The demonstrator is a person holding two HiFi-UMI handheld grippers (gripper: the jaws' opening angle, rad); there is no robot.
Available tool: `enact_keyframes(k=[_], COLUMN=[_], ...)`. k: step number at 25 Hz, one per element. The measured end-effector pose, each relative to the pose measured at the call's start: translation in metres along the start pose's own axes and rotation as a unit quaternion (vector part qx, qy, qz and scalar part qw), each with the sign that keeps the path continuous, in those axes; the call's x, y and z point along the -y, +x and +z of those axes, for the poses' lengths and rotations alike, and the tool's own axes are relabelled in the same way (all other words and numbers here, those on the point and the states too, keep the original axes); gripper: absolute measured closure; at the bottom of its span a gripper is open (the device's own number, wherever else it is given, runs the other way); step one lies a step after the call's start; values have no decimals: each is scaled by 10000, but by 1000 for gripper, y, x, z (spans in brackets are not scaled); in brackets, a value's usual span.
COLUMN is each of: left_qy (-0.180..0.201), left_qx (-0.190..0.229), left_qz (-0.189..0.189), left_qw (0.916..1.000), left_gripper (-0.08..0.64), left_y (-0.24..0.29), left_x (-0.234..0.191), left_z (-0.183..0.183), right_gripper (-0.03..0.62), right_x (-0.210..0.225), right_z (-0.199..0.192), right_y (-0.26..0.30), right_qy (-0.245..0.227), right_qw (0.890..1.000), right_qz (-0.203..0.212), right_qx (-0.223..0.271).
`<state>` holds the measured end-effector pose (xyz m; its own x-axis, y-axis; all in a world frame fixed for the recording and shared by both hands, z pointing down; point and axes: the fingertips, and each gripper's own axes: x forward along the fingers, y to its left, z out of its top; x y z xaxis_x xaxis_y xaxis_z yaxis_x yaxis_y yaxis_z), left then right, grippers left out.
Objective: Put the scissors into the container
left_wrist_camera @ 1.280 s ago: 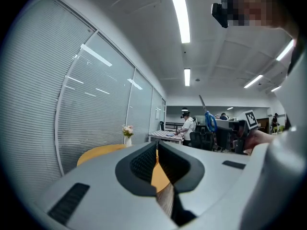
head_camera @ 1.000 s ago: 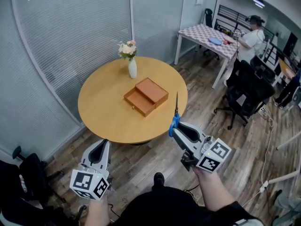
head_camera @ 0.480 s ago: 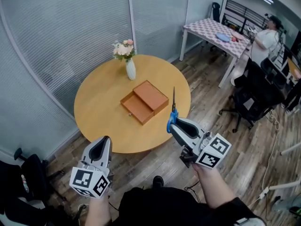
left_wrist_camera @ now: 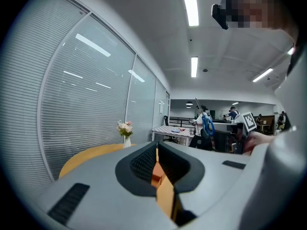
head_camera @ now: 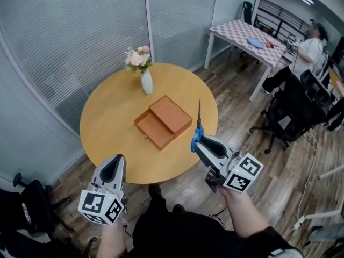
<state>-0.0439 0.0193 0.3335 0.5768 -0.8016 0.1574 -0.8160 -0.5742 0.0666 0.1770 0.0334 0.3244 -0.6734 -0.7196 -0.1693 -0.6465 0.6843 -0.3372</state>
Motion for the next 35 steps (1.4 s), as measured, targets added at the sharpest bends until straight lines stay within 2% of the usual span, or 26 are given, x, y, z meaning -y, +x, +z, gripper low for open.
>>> enact_keyframes(k=[6,15,20,25,30,35], left_qy=[-6,-123,-23,-160,-285,-386], left_qx=[200,211,152,115,32,-86], left_qz=[2,-232,-327,-235,-148,-135], left_qw=[9998,9994,9993,9995,9995,9991], left_gripper=[537,537,537,537,537,537], left_y=[42,103,125,144,158,171], left_x=[-44,-122,-149,-165,-167,-168], left_z=[4,17,22,20,11,-2], right_gripper=[497,497,498,497,497,497], right_x=[30,69,87,109,127,158], right_z=[-2,-24,-34,-48,-85,-155], right_y=[41,135,165,187,204,216], right_qy=[-114,-148,-136,-182,-293,-46], right_qw=[9998,9980,9966,9942,9872,9711], right_qz=[-126,-380,-548,-543,-460,-569], right_qx=[-112,-485,-601,-915,-1501,-2315])
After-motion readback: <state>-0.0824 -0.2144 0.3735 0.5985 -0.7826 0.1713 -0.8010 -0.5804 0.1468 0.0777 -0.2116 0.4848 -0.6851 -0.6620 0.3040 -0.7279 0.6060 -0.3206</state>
